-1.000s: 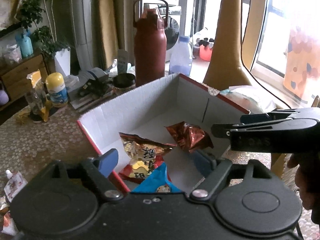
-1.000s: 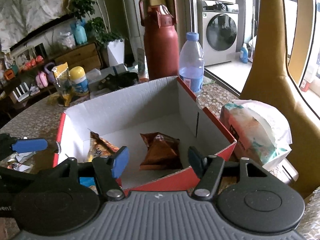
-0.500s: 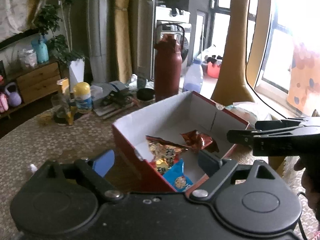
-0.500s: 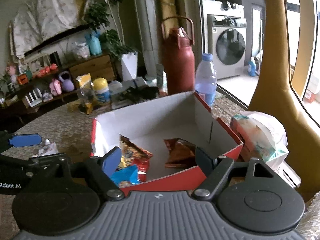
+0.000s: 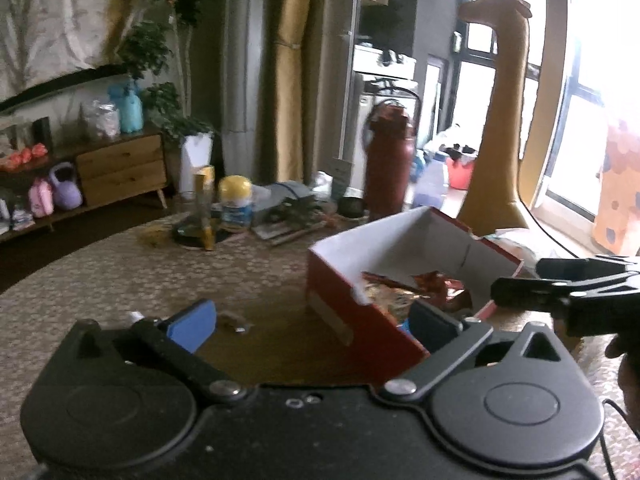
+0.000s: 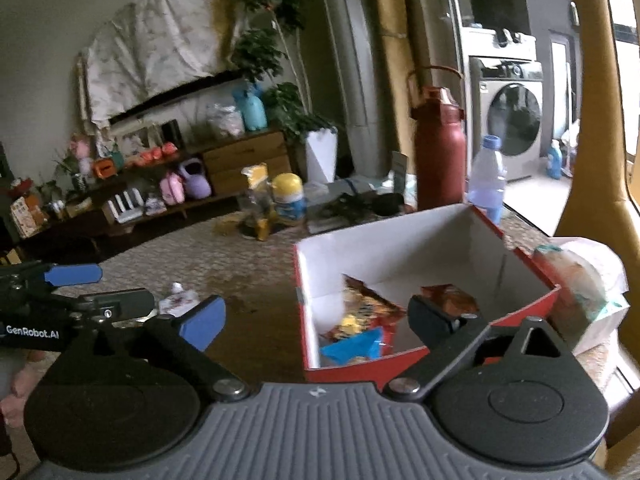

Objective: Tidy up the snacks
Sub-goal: 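Open both tools to drop the items into the box and withdraw, then grasp the black foil bag with the left tool while the right tool grasps the yellow-white chip bag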

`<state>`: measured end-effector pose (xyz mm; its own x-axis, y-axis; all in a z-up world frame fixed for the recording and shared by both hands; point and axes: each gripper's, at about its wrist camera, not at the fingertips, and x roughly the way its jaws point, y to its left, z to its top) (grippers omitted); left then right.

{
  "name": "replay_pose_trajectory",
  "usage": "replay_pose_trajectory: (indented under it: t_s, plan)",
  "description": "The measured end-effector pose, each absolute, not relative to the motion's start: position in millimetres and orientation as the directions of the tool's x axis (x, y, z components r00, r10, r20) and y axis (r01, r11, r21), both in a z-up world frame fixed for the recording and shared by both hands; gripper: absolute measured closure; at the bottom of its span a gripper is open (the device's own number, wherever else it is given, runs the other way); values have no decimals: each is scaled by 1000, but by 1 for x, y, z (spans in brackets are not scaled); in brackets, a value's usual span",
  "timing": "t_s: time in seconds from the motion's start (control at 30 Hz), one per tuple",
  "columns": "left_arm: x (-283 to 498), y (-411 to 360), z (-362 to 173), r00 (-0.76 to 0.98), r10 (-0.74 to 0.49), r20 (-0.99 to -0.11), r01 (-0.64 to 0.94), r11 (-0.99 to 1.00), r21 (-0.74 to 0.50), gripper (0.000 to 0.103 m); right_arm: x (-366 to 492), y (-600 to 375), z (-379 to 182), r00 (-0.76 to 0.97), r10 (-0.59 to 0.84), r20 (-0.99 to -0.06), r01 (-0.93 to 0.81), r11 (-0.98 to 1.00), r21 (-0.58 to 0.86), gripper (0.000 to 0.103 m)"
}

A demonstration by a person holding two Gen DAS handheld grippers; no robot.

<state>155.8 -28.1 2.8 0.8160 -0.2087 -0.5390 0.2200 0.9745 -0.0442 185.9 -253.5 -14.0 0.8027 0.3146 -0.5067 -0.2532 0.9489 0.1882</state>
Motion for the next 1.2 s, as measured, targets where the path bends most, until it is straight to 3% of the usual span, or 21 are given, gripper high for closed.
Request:
replay_pose_trajectory:
  t_s: [0.37, 0.8, 1.03, 1.2]
  plan:
    - [142, 55, -8, 840, -79, -537, 54, 997, -63, 0, 182, -192, -40, 723, 454, -521, -404, 889, 215, 4]
    - [146, 124, -61, 786, 39, -617, -114, 990, -83, 0, 207, -126, -94, 619, 487, -616, -512, 845, 155, 4]
    - [147, 135, -97, 769, 36, -639, -104, 992, -69, 1, 221, -97, -121, 564, 492, -663, -556, 820, 135, 4]
    - [145, 134, -117, 752, -17, -659, -22, 998, -51, 8, 232, -83, -140, 537, 480, -694, -568, 814, 124, 5]
